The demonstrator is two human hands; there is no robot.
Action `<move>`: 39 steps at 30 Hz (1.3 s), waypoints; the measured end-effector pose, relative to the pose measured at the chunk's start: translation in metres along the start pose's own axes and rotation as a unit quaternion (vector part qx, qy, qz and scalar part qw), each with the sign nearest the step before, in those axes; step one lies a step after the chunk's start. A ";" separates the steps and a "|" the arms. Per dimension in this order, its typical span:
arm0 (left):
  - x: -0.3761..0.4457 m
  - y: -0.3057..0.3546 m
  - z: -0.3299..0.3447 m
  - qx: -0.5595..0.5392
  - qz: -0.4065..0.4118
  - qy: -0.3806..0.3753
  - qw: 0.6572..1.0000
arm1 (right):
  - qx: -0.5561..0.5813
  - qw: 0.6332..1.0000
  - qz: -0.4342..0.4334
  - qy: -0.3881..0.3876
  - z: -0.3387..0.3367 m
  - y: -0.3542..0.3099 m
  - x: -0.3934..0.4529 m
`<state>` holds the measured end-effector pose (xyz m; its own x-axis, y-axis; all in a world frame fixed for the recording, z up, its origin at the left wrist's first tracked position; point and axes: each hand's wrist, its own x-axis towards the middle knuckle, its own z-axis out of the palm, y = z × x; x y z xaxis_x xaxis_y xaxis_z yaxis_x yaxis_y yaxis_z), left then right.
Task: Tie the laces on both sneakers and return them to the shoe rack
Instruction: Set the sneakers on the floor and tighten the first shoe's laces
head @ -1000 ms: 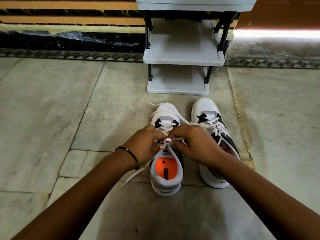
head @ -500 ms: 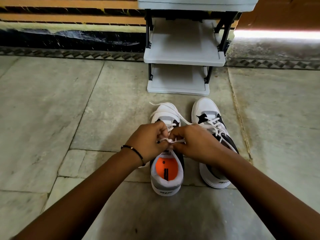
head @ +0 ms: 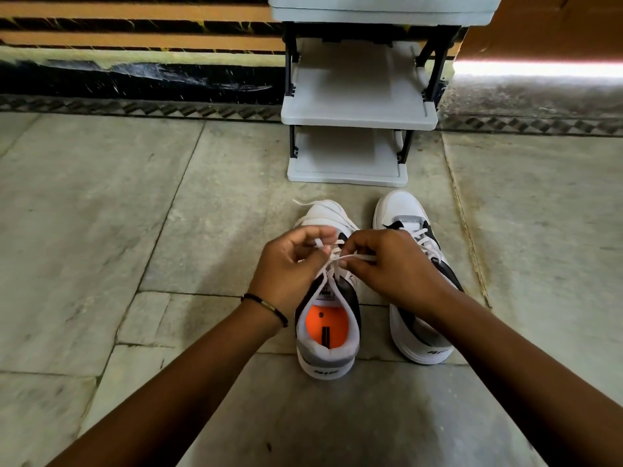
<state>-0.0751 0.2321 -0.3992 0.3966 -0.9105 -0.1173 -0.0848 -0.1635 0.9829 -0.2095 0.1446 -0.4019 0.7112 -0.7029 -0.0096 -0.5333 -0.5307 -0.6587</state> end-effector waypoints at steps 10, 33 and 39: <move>0.015 0.018 -0.033 -0.243 0.022 0.115 0.963 | -0.049 0.998 0.017 0.024 -0.013 -0.004 -0.003; -0.004 -0.048 -0.015 0.420 0.033 -0.050 0.906 | 0.033 0.993 0.104 -0.044 0.025 0.010 -0.019; 0.002 -0.038 -0.014 0.484 0.084 -0.054 0.870 | 0.069 0.992 0.106 -0.027 0.029 0.007 -0.022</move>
<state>-0.0583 0.2421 -0.4345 0.2217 -0.9739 -0.0477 -0.8828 -0.2212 0.4143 -0.2154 0.1699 -0.4281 0.6154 -0.7636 -0.1954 -0.6081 -0.3022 -0.7341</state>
